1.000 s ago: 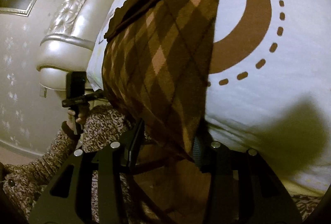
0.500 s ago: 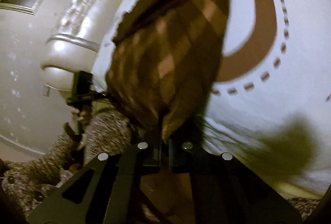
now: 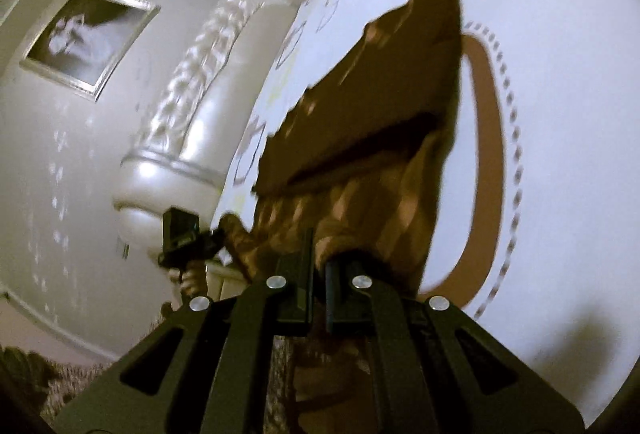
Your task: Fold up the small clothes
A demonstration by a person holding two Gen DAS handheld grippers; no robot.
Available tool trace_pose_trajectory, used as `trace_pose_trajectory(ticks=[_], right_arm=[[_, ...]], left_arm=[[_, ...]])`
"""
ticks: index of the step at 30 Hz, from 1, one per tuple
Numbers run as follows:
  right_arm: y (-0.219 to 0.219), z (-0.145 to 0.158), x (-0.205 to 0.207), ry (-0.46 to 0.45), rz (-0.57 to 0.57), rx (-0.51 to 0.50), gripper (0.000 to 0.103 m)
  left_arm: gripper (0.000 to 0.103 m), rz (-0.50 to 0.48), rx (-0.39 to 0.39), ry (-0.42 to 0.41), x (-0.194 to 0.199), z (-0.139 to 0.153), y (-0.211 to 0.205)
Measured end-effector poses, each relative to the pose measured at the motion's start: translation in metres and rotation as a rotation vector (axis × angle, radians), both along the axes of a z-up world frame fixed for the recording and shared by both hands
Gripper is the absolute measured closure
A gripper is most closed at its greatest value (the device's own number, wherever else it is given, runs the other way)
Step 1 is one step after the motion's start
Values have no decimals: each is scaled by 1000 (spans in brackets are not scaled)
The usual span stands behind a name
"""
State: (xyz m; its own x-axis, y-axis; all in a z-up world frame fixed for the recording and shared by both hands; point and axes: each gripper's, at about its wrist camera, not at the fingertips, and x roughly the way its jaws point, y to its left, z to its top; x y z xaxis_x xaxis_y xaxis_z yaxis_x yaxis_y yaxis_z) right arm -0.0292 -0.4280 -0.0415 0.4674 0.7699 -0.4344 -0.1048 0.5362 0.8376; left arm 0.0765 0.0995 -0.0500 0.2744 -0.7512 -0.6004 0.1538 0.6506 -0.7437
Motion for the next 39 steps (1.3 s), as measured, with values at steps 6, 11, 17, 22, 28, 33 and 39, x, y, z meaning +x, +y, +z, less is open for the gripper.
trace_pose_trajectory(ticks=[6, 11, 17, 22, 28, 33, 39], right_arm=[[-20, -26, 31, 46, -120, 29, 100], [-20, -50, 43, 99, -142, 11, 100], [-19, -43, 40, 102, -128, 9, 96], [-24, -25, 23, 84, -140, 7, 70], [-31, -16, -19, 114, -71, -3, 69], [-24, -19, -51, 156, 24, -51, 69], [-25, -34, -64, 197, 28, -52, 69]], left_arm=[[100, 97, 26, 62, 40, -20, 7], [100, 73, 104, 75, 49, -34, 3], [97, 64, 94, 35, 42, -29, 7], [66, 57, 65, -3, 13, -14, 17], [63, -21, 75, 8, -37, -22, 25], [63, -60, 86, 51, -62, -41, 27], [63, -48, 36, 61, -59, -51, 24]])
